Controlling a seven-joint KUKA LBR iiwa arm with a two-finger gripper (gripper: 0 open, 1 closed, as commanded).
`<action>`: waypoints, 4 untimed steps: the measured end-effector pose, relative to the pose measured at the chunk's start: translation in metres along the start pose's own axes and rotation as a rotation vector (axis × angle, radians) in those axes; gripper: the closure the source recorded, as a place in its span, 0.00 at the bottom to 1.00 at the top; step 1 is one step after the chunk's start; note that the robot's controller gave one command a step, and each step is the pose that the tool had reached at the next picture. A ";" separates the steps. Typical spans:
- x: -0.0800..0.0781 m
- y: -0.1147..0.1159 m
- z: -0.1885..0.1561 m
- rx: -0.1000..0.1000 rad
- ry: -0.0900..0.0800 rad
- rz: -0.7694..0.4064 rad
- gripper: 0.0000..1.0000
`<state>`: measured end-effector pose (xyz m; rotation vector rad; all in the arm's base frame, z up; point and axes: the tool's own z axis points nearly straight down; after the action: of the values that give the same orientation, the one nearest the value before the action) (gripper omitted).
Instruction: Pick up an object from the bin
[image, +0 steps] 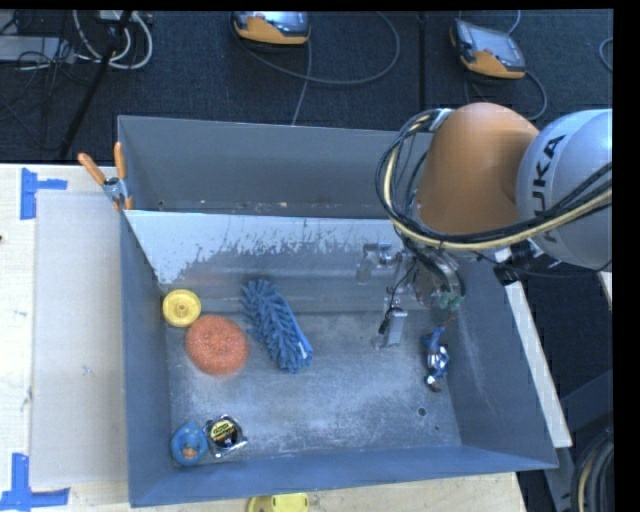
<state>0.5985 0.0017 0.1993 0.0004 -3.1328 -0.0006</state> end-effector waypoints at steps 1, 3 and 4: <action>-0.001 0.000 -0.005 0.000 -0.008 0.000 0.00; -0.020 0.049 0.071 -0.004 -0.006 0.002 0.00; -0.005 0.064 0.111 0.001 -0.010 -0.110 0.00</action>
Offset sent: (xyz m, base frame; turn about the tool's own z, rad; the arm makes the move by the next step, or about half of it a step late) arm 0.0165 0.1011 -0.1293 -0.0571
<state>0.6021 0.0661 0.0887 0.1738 -3.1382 0.0001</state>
